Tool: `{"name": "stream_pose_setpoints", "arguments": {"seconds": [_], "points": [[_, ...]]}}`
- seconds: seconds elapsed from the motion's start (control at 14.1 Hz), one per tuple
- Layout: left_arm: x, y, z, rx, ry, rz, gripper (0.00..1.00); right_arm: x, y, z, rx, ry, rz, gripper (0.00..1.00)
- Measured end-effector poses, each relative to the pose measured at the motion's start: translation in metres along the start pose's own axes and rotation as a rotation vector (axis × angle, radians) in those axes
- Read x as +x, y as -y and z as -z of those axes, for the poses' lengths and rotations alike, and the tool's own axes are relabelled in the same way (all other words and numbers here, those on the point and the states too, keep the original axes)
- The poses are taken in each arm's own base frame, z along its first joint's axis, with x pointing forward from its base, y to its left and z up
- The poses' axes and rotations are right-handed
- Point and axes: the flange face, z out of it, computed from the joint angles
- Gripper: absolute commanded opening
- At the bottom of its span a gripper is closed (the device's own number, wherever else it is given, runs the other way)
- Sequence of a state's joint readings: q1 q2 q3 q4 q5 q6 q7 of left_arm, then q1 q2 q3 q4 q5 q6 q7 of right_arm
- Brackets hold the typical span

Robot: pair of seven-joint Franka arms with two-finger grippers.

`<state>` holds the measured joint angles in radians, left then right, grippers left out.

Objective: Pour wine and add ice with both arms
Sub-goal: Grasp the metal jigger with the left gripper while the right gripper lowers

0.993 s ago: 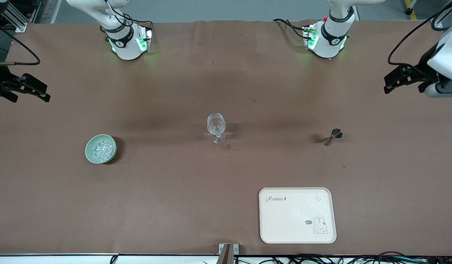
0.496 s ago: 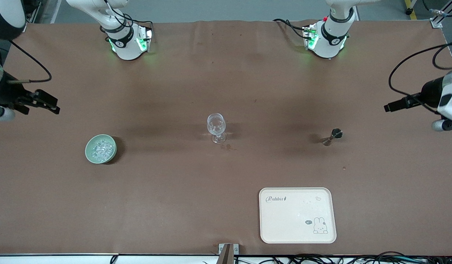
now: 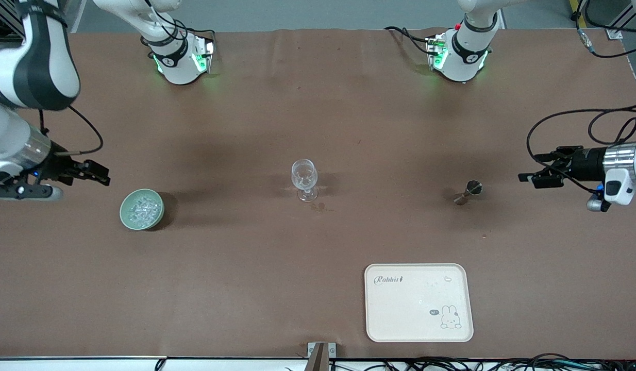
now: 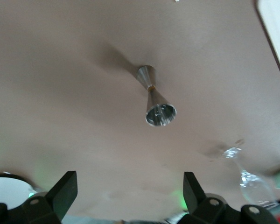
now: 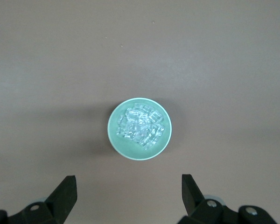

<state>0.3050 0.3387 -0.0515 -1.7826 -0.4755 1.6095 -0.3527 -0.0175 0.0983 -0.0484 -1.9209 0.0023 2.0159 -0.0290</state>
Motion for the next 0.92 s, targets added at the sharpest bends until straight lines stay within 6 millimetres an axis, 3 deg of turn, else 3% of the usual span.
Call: {"name": "stream_pose_setpoints", "arguments": {"seconds": [0.28,0.71,0.92], "points": [[0.045,0.012,-0.049,-0.082,0.108,0.158,1.0,0.017,-0.005,-0.061,-0.005,0.019,-0.008,0.97],[0.077,0.019,-0.087,-0.152,0.19,0.324,1.0,0.027,-0.008,-0.136,-0.009,0.069,-0.011,0.9],[0.094,0.026,-0.115,-0.196,0.247,0.385,0.97,0.032,-0.007,-0.162,-0.012,0.059,-0.009,0.87]]}}
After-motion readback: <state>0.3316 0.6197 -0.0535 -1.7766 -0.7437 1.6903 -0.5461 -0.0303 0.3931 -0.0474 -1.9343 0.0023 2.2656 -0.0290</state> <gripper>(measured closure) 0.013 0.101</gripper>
